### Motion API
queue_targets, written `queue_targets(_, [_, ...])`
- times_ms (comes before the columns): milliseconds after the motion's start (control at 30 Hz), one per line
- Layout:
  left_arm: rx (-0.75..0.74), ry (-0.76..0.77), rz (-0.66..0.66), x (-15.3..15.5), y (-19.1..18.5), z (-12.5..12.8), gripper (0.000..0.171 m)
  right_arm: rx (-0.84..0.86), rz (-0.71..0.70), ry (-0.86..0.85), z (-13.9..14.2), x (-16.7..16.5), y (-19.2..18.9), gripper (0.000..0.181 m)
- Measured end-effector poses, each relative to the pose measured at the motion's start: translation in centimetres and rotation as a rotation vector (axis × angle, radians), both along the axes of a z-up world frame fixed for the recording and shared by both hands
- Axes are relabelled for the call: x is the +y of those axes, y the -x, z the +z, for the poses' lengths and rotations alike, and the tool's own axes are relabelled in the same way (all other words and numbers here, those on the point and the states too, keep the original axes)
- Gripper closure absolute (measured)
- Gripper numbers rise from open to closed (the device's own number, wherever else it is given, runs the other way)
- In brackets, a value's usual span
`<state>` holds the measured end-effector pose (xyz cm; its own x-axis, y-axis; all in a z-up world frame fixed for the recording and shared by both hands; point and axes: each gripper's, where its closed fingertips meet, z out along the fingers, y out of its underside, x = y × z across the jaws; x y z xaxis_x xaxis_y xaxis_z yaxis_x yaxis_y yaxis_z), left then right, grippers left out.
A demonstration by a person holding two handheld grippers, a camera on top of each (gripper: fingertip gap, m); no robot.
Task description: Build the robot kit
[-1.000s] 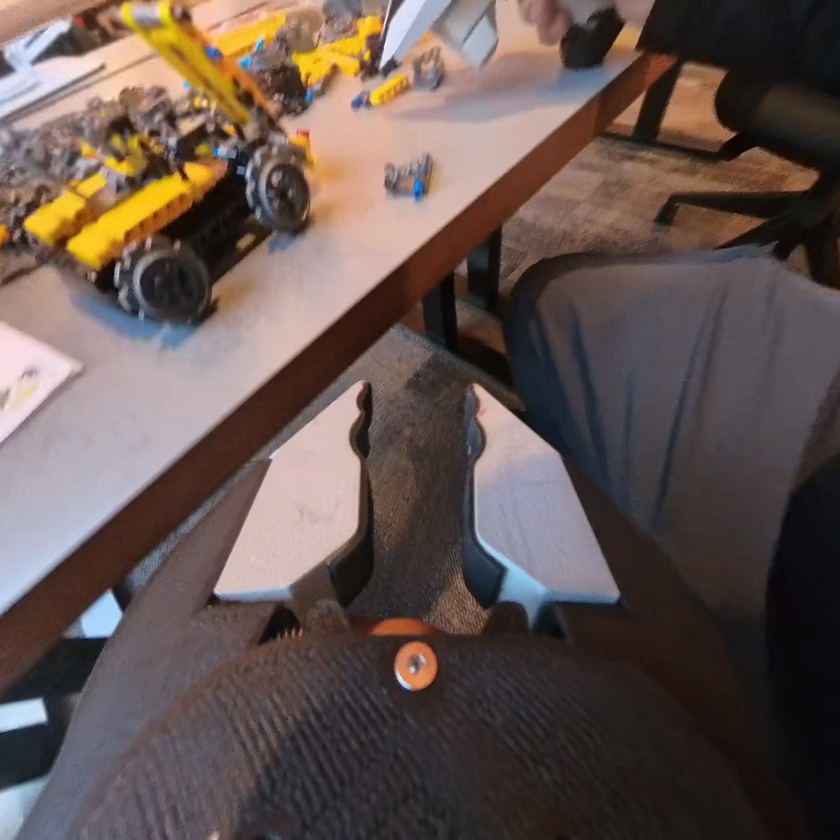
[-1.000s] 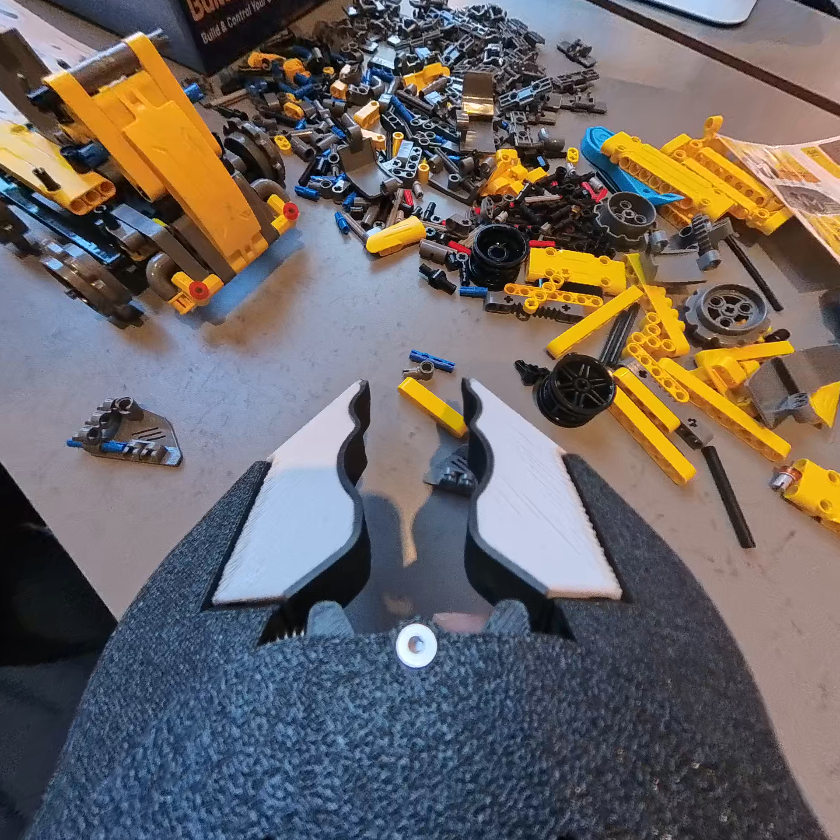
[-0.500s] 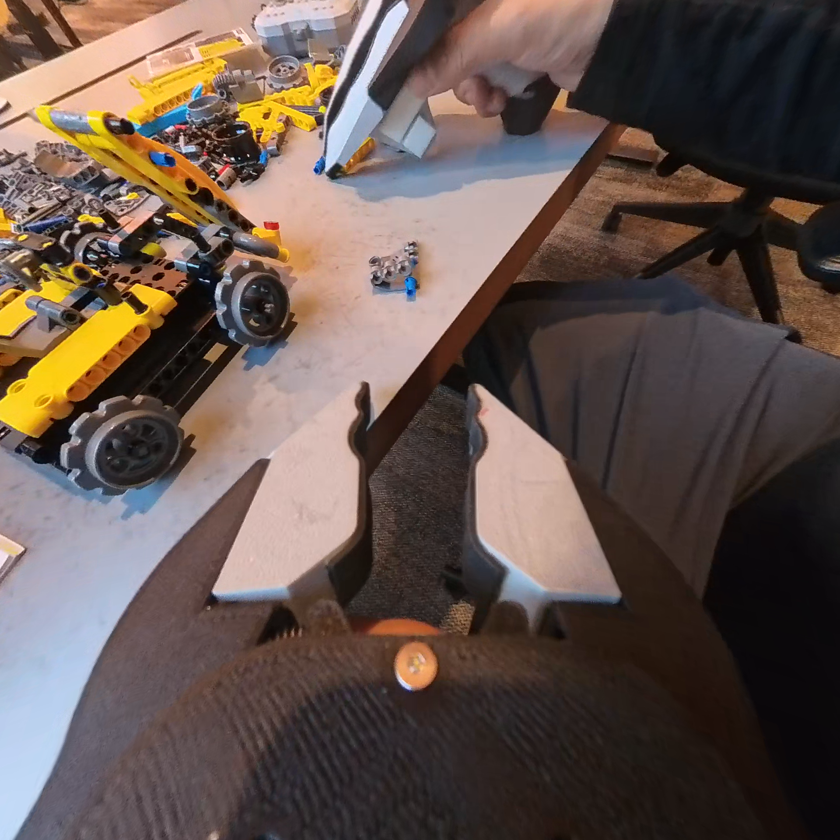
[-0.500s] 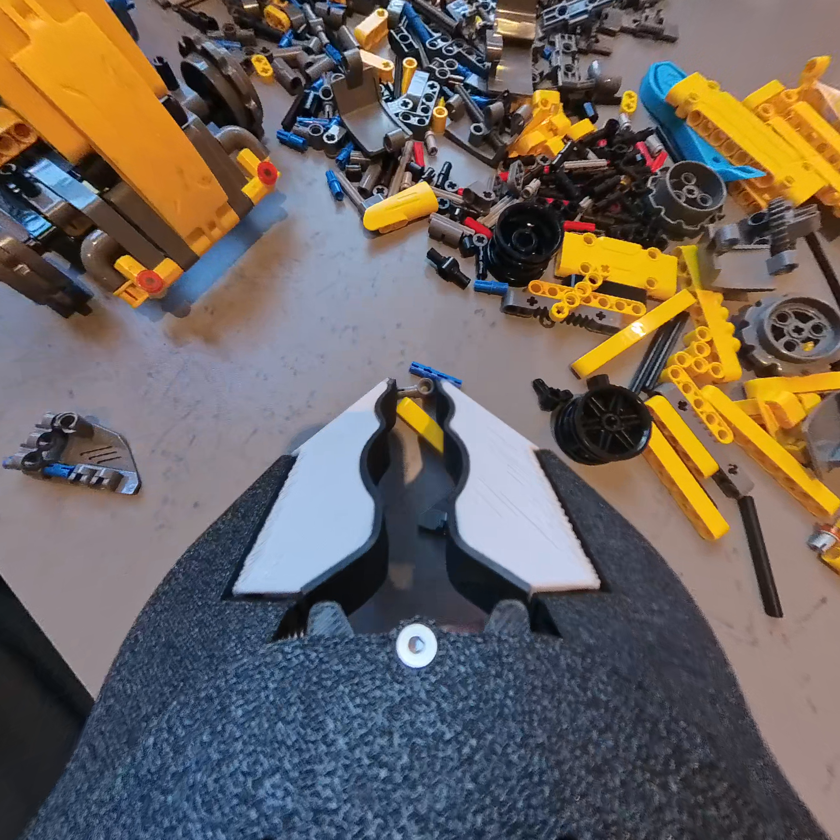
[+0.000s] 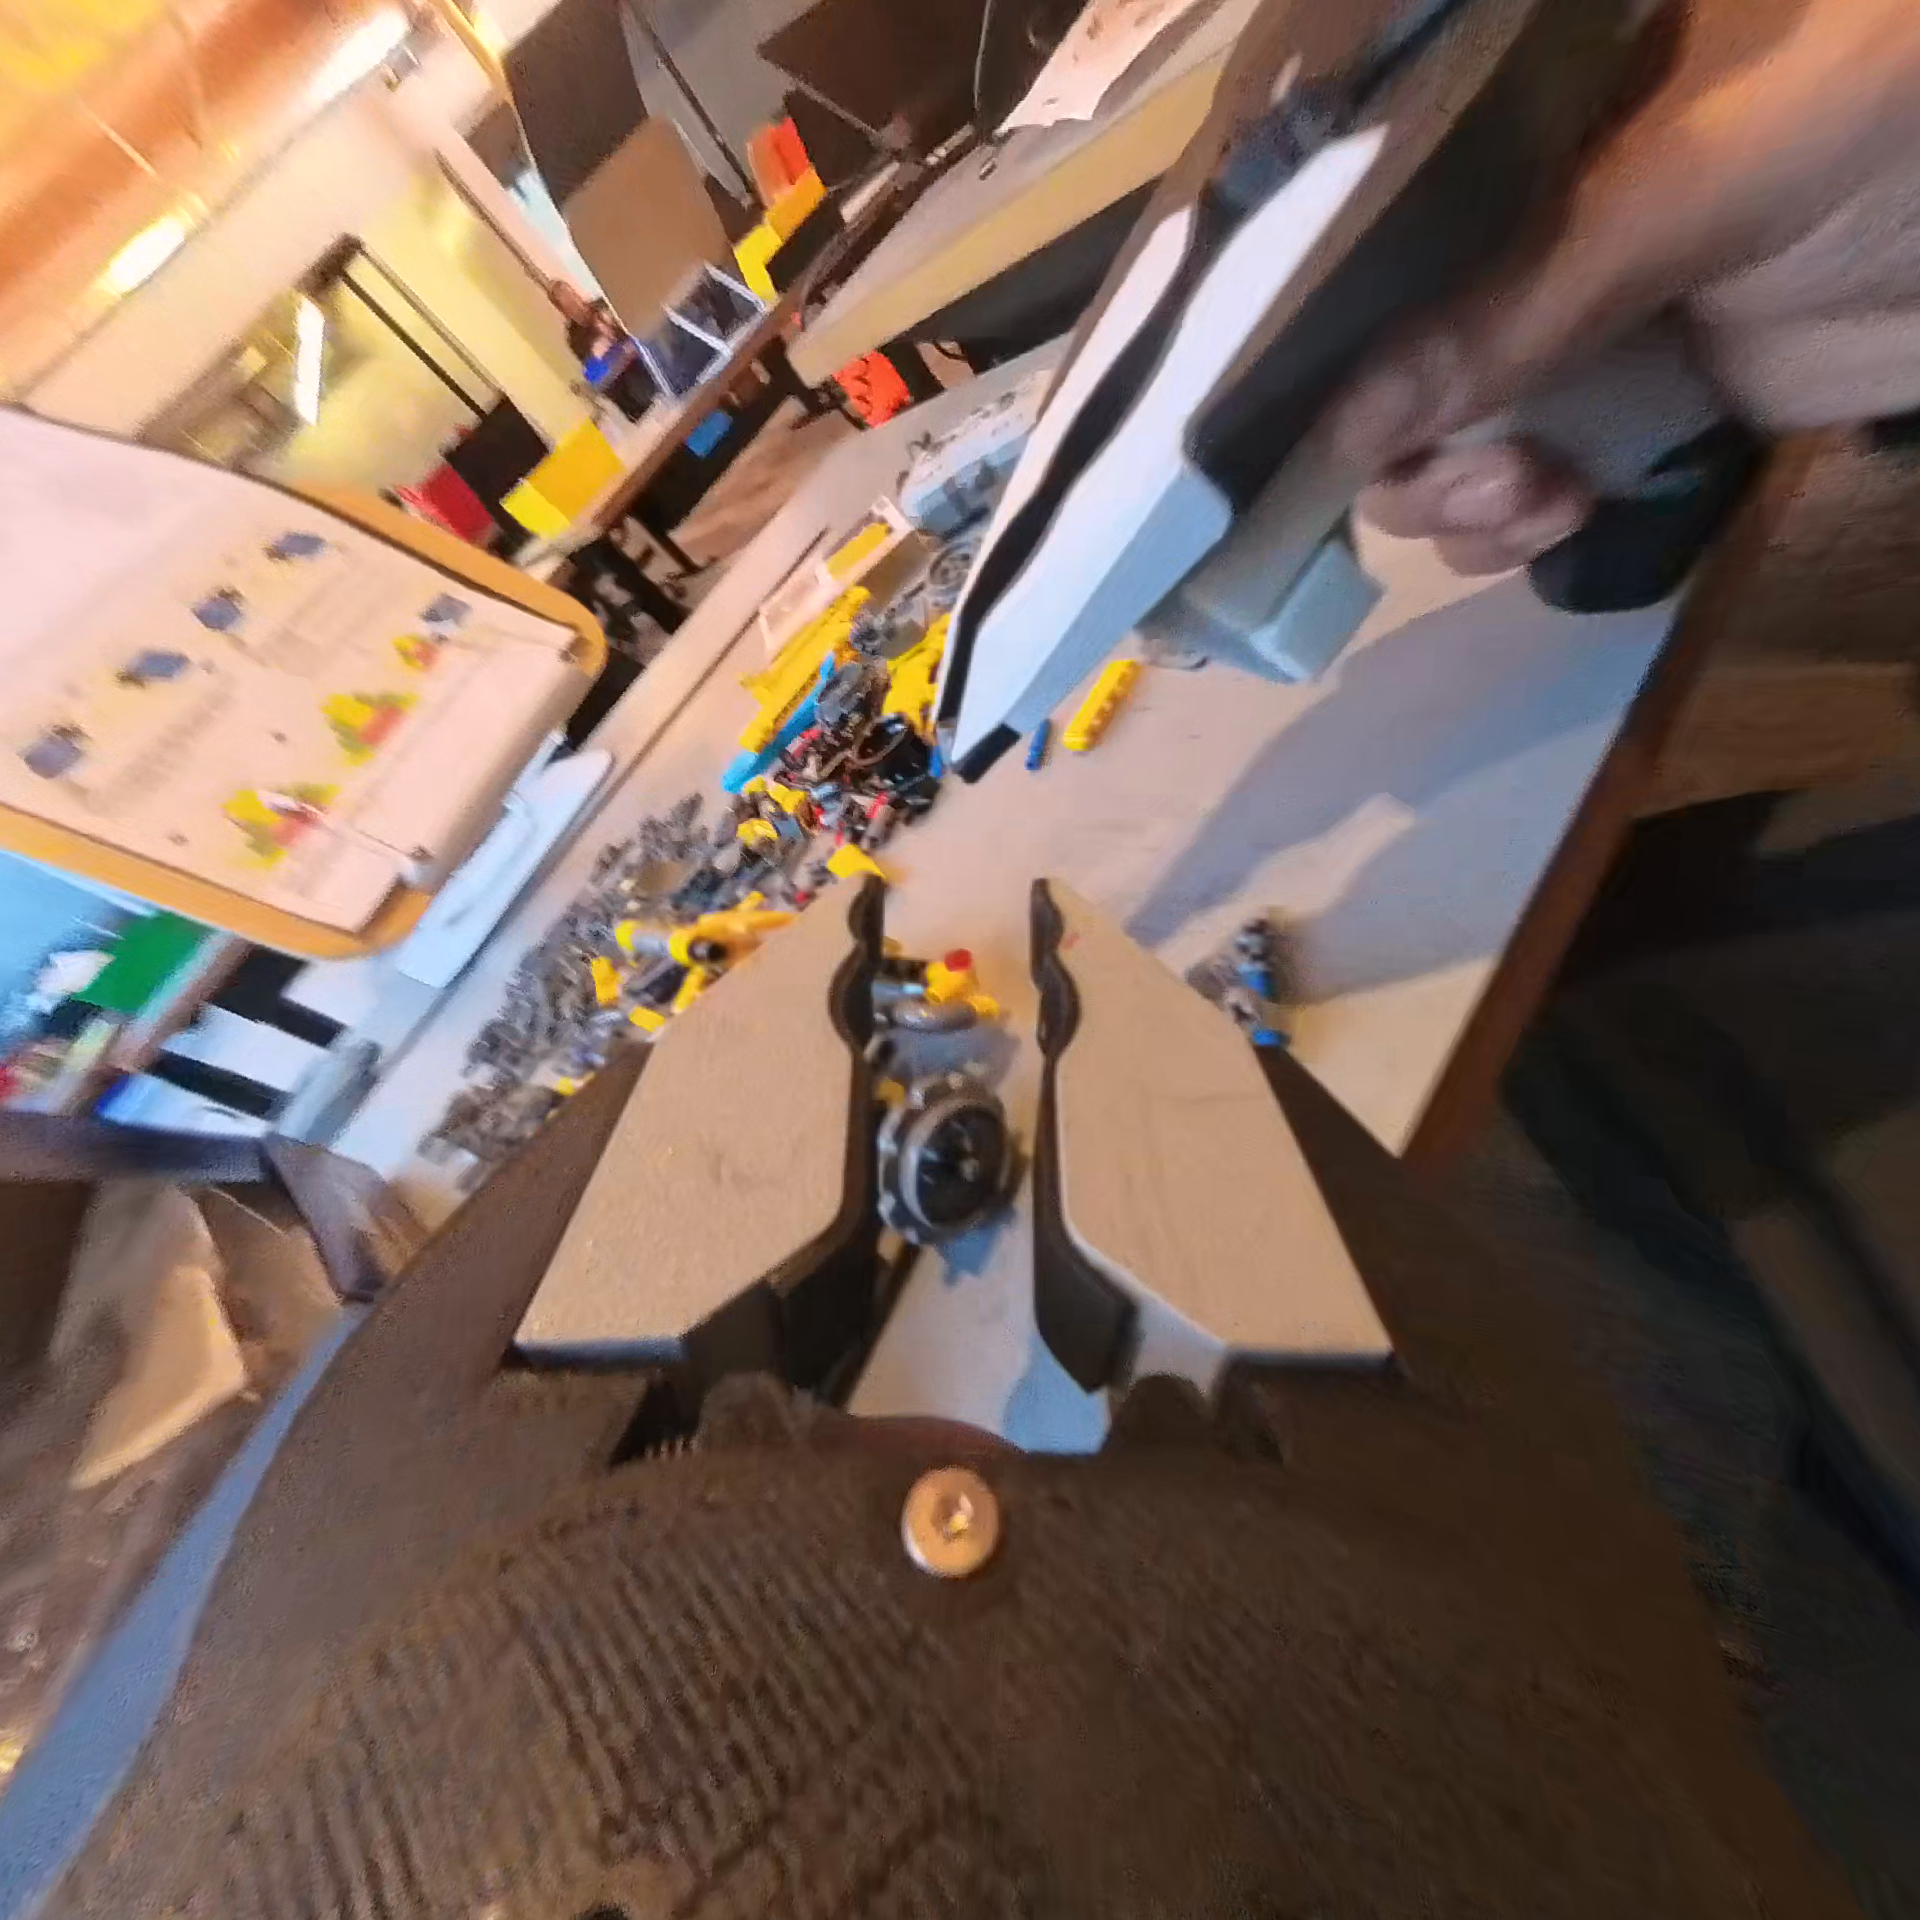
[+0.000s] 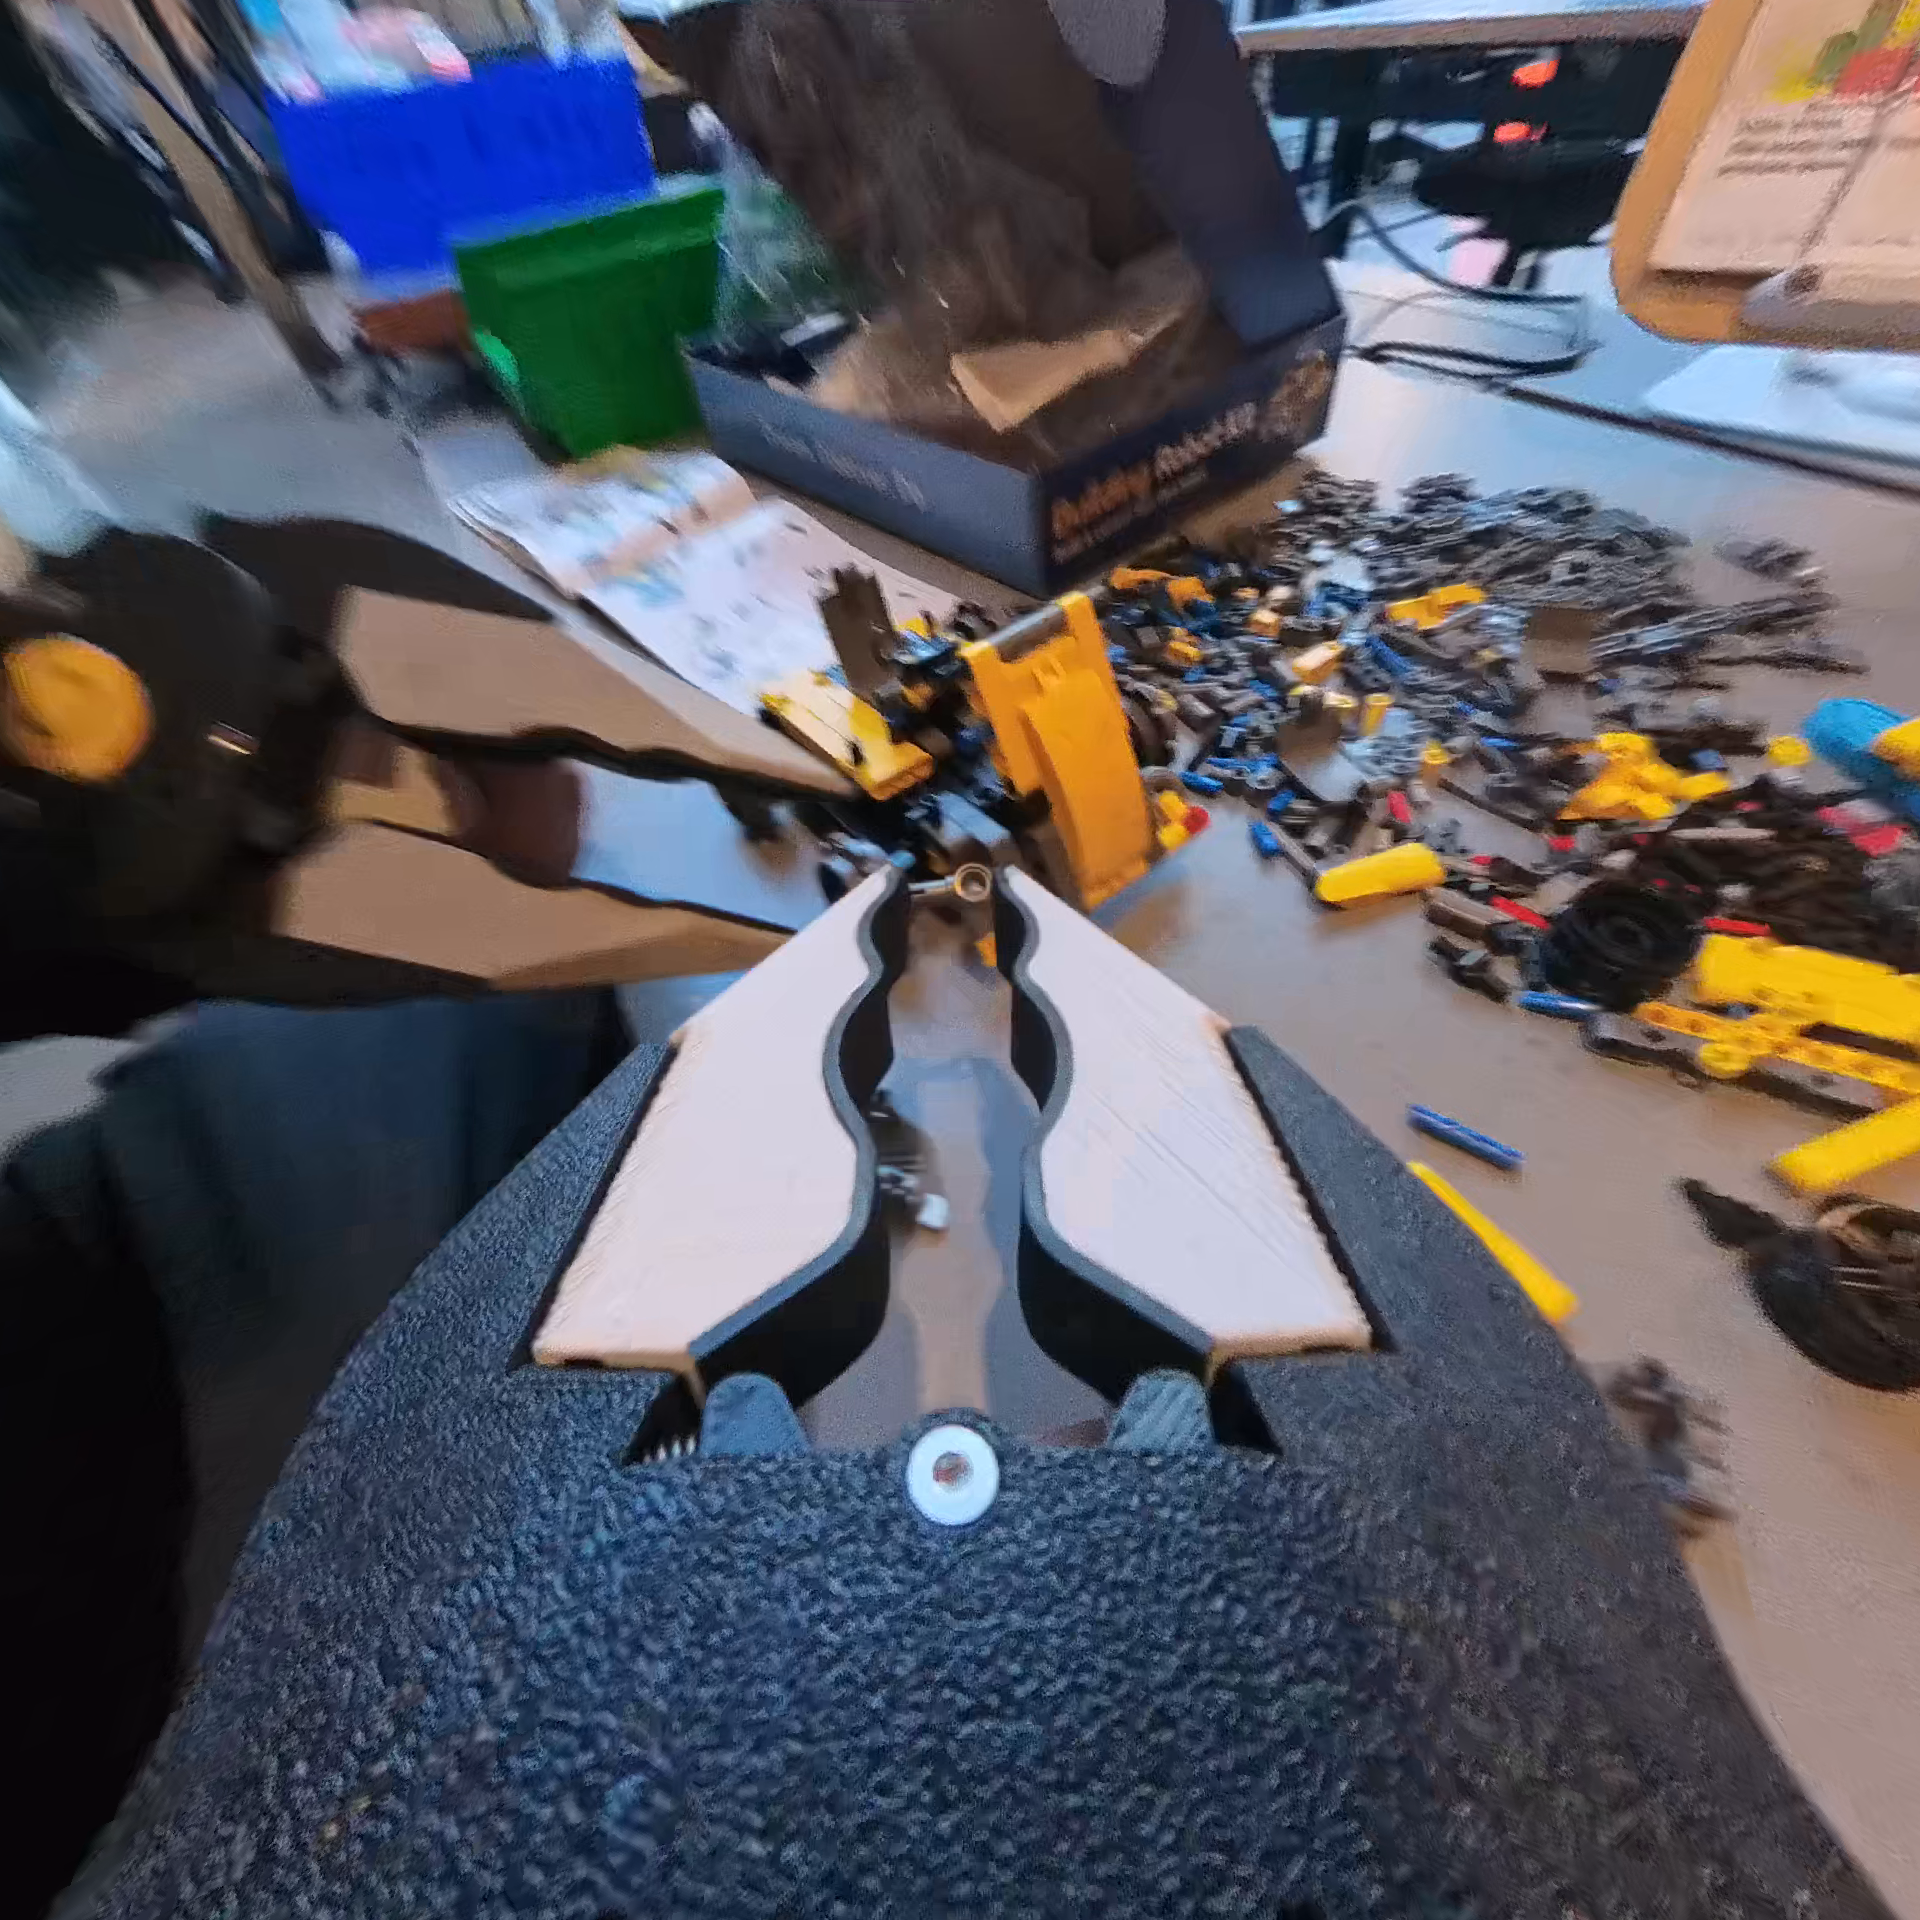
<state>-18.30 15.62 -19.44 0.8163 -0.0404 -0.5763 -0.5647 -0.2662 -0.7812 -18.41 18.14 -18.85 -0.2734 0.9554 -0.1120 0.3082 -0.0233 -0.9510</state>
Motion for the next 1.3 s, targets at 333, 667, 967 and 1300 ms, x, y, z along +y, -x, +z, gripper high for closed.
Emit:
queue_targets(333, [0.068,-0.163,-0.110,2.1,-2.5,2.4,0.149,-0.016,0.171,0.623,2.3,-1.0,-2.7,0.165])
queue_targets(667, [-0.011,-0.177,-0.136,2.8,-3.7,2.2,0.169,-0.037,0.136,0.672,1.4,-0.3,-3.0,0.165])
queue_targets(967, [0.032,-0.191,-0.146,3.0,-3.9,2.0,0.167,-0.064,0.176,0.749,1.2,-0.4,-3.1,0.165])
queue_targets(1300, [-0.688,-0.363,-0.398,1.0,-4.3,6.2,0.167,0.171,0.404,0.978,6.6,-0.9,-4.7,0.165])
